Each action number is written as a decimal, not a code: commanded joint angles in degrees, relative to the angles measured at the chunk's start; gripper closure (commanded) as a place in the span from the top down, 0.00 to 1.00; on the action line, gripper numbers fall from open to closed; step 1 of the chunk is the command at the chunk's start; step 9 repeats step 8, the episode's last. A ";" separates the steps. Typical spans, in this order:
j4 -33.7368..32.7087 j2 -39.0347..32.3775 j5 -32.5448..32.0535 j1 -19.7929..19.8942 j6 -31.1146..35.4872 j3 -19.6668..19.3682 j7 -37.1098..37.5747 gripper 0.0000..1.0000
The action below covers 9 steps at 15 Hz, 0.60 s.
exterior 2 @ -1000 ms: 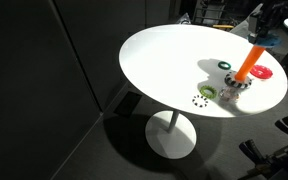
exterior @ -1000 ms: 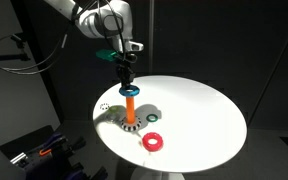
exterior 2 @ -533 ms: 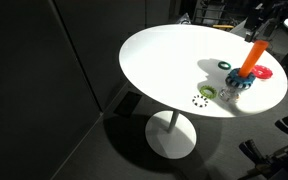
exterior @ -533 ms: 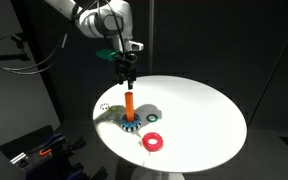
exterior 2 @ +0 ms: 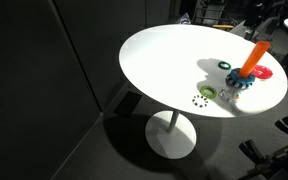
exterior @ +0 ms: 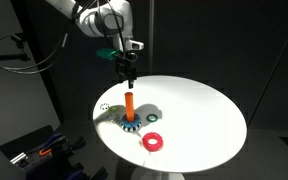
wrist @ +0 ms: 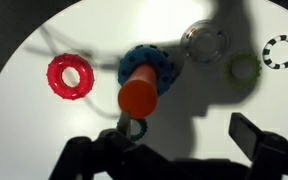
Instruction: Put the big blue ring on the stake
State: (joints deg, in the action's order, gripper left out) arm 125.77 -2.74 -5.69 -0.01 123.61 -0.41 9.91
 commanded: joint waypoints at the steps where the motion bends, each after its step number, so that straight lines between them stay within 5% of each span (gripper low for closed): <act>1: -1.38 0.51 -0.01 -0.16 -2.88 0.06 0.68 1.00; 9: -0.40 -0.05 0.02 -0.06 -1.57 0.06 -0.04 1.00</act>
